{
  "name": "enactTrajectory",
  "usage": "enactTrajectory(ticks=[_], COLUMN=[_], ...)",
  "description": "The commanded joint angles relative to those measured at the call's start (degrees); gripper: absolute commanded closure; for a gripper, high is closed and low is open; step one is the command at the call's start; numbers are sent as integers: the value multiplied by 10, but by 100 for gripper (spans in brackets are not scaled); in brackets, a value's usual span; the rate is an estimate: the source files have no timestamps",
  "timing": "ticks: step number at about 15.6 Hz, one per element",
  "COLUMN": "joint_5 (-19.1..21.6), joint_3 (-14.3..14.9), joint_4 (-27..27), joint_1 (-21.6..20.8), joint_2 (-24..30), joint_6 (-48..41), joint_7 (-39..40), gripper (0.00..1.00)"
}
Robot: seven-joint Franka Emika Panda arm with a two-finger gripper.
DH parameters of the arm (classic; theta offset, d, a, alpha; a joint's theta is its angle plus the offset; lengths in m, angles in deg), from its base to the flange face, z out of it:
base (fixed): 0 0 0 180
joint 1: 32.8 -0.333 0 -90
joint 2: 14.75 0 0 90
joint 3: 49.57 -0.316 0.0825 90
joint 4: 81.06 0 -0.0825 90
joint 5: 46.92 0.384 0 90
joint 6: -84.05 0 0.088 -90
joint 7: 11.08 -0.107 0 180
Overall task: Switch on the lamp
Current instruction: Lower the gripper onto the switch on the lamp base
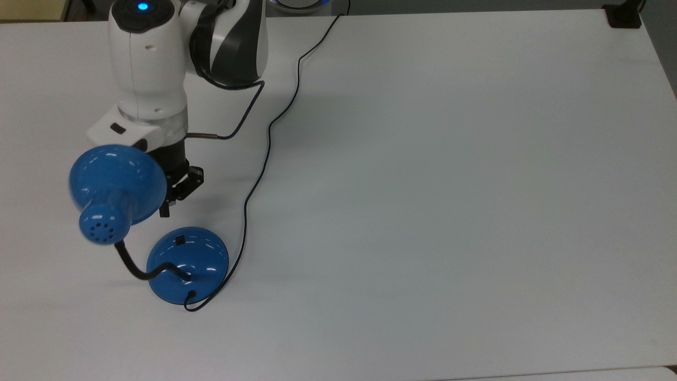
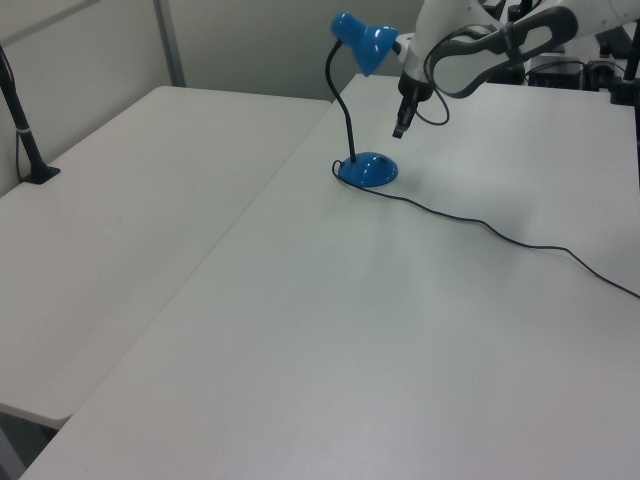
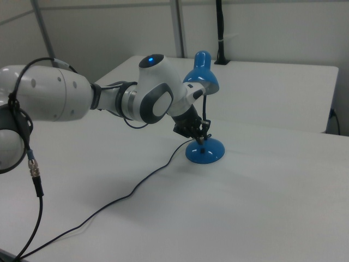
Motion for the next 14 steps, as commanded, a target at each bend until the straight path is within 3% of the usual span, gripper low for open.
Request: enactTrajectory(ticks=[1,14], joint_5=[9,7], joint_3=[2,2], joint_4=[-44,-43], joint_1=[-13,-10], joint_2=[-42,-59], joint_6=[7,33], joint_7=[-11,-10], gripper=[100,100])
